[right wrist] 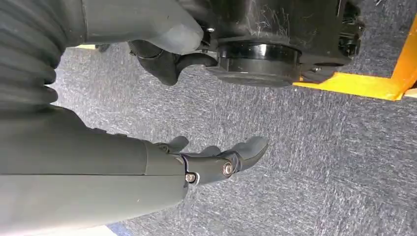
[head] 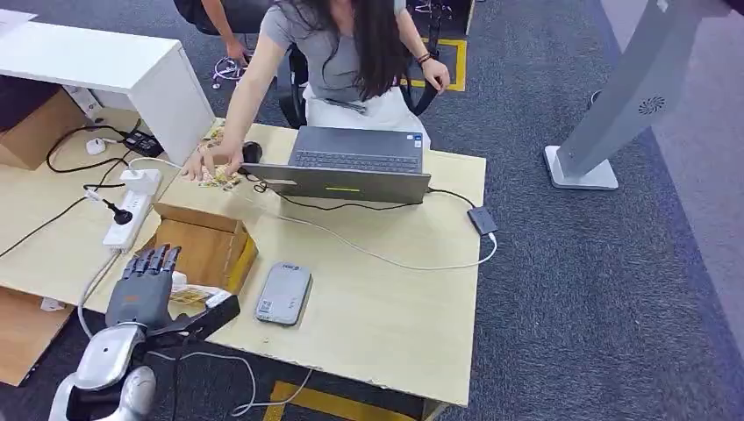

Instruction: Pass the card to the sensor for recognition and then transmit it.

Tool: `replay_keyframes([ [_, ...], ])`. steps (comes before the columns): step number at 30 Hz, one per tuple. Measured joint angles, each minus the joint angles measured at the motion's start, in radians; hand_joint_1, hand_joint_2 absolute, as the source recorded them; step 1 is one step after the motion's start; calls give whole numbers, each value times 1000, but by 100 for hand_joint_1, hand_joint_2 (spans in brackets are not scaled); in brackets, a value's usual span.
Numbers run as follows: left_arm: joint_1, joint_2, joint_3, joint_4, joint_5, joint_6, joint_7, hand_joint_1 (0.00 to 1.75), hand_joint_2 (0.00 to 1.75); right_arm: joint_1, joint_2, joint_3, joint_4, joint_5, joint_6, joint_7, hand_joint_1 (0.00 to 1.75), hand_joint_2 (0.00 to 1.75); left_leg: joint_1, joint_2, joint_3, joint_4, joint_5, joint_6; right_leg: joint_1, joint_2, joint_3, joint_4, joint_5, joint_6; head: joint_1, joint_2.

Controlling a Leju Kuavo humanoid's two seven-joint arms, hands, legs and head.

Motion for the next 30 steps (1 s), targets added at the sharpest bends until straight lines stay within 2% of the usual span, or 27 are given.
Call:
replay_keyframes([
  [9,1,0,-2,0,20,-3,-30,175,175,-1,0,-2,0,0,-1,0,0,175,0,0,0,0,0,0,0,0,0,0,0,0,0,0],
  [30,-1,-4,-2,0,40,18,-54,175,175,-1,0,-5,0,-1,-8,0,0,175,0,0,0,0,0,0,0,0,0,0,0,0,0,0],
])
